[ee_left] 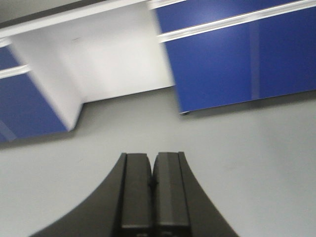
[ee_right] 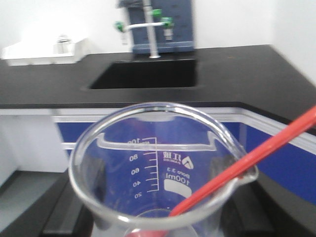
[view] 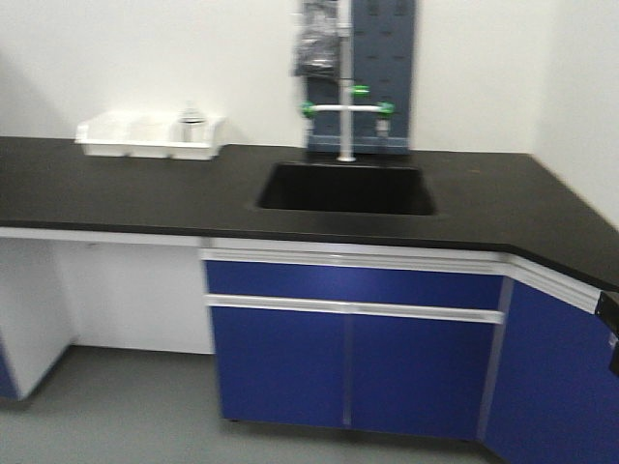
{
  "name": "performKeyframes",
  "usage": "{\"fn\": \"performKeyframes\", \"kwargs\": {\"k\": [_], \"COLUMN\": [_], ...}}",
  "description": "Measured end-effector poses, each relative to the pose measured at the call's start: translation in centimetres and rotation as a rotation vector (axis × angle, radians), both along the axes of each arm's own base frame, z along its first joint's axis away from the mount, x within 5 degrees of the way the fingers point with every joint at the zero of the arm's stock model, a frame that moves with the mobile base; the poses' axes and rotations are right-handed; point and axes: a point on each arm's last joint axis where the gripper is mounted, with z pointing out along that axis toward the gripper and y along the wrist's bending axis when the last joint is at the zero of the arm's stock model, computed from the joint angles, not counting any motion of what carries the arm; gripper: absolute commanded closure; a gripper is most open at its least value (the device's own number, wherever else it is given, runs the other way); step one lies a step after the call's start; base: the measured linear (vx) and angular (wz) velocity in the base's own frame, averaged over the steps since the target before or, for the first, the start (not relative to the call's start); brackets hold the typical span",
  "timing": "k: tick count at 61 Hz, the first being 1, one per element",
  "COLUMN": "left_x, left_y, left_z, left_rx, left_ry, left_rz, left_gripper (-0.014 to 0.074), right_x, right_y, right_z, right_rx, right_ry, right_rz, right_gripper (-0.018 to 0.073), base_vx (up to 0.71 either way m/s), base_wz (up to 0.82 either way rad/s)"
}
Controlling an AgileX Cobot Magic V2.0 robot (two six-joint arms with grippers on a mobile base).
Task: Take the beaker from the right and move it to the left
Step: 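Drive the base along the bench carrying the beaker in the right gripper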
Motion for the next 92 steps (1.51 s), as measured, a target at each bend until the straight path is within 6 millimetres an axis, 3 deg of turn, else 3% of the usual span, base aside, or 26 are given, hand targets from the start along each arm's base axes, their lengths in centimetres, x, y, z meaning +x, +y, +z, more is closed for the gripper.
{"fn": "performKeyframes", "kwargs": {"k": [40, 92], "left_x": [0.0, 0.0], "left_y": [0.0, 0.0], "left_z": [0.0, 0.0], "left_rx": [0.0, 0.0], "left_ry": [0.0, 0.0], "left_rz": [0.0, 0.0], "left_gripper": [0.0603, 0.0603], "right_x": [0.0, 0.0], "right_y": [0.0, 0.0], "right_z": [0.0, 0.0], "right_rx": [0.0, 0.0], "right_ry": [0.0, 0.0], "right_rz": [0.0, 0.0], "right_gripper": [0.0563, 0.0563], "base_vx": [0.24, 0.39], "base_wz": [0.71, 0.34]}}
